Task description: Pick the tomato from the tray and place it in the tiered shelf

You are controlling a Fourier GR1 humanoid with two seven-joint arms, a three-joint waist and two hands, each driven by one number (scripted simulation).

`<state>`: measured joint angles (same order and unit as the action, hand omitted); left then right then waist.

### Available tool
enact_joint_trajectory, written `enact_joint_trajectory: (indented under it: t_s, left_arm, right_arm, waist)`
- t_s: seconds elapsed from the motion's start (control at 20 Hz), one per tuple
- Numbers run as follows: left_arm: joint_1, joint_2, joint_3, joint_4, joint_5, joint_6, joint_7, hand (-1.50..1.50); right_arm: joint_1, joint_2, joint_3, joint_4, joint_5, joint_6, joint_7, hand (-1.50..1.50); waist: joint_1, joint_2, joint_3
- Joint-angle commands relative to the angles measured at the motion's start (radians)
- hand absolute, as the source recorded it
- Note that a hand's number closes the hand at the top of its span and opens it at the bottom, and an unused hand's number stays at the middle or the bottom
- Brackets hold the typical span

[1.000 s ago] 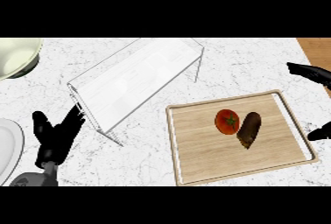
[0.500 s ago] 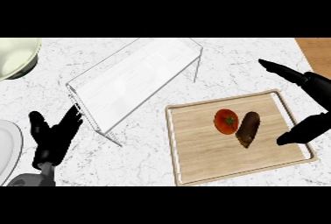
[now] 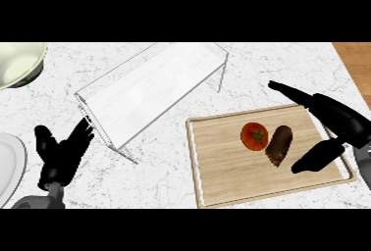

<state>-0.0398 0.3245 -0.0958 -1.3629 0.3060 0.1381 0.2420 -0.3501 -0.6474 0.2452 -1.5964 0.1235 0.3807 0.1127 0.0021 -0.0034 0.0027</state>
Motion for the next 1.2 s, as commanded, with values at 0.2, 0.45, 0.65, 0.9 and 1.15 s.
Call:
enact_joint_trajectory:
  t_s: [0.2, 0.45, 0.65, 0.9, 1.15]
  left_arm:
    - [0.007, -0.019, 0.04, 0.017, -0.022, -0.044, 0.01, 0.0]
    - [-0.019, -0.048, 0.054, 0.007, -0.057, -0.032, 0.045, 0.0]
    - [-0.008, -0.019, 0.082, -0.065, -0.039, -0.059, 0.124, 0.0]
    - [0.027, -0.079, 0.061, -0.015, -0.098, -0.065, 0.044, 0.0]
    - [-0.004, -0.089, 0.094, 0.032, -0.104, -0.094, 0.027, 0.0]
  right_arm:
    - [0.037, 0.091, -0.035, -0.078, 0.12, 0.019, 0.138, -1.5]
    - [0.11, 0.123, -0.058, -0.057, 0.244, -0.001, 0.045, -1.5]
    - [0.132, 0.222, 0.006, -0.082, 0.334, -0.051, 0.092, -1.5]
    - [0.026, 0.274, -0.026, 0.002, 0.382, 0.003, 0.119, -1.5]
    - [0.104, 0.326, 0.01, 0.059, 0.528, -0.092, 0.061, -1.5]
  waist:
    - [-0.001, 0.003, -0.003]
    - [-0.002, 0.003, -0.003]
    - [0.001, 0.002, -0.002]
    - [0.003, 0.003, -0.003]
    - [0.0, 0.003, -0.003]
